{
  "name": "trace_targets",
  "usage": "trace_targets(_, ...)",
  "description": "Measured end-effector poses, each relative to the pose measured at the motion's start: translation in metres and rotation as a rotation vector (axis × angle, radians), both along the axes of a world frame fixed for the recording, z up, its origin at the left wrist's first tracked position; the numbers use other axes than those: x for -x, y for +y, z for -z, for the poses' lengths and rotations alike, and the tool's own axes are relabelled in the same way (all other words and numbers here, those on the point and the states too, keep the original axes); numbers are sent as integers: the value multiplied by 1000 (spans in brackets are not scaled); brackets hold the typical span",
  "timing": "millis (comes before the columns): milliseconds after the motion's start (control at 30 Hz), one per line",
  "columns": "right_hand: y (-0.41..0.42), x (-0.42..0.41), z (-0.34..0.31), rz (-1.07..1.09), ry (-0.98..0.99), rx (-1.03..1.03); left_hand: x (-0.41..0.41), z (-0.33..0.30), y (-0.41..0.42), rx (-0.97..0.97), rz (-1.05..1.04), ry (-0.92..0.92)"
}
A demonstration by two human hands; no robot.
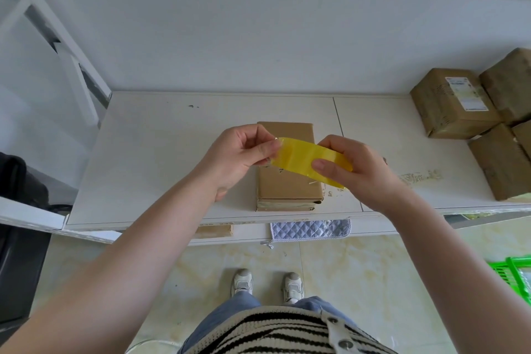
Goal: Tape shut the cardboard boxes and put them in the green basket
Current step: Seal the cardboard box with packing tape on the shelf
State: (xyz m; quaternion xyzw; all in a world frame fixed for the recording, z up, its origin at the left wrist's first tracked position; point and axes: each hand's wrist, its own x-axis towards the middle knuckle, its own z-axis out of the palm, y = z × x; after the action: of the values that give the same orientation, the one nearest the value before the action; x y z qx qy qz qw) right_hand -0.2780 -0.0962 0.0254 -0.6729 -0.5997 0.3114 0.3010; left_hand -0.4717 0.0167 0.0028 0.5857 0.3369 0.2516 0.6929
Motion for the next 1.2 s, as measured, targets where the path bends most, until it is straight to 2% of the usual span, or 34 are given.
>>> trace_targets(300, 1, 1, -5, -31, 51, 5, 4, -4, 0, 271, -1, -110)
trace_targets(400, 0, 1, -4, -43, 57, 7, 3, -7, -1, 296, -38, -113)
trace_targets(500, 2, -2, -4, -22, 89, 4, 1, -12, -3, 213, -102, -138)
trace_targets(633, 3, -6, -5, 15, 176, -9, -2, -16, -11, -183, -187, -63)
trace_targets(733, 6, -6, -4, 33, 163, -12, -7, -15, -18, -322, -269, -17)
trace_targets(967, 13, -7, -8, 69, -117, 17, -13, -3, -11, -377, -199, 89)
trace_targets(1200, 29, -22, -23, 67, -289, 68, -4, -1, 2, -261, -330, -4)
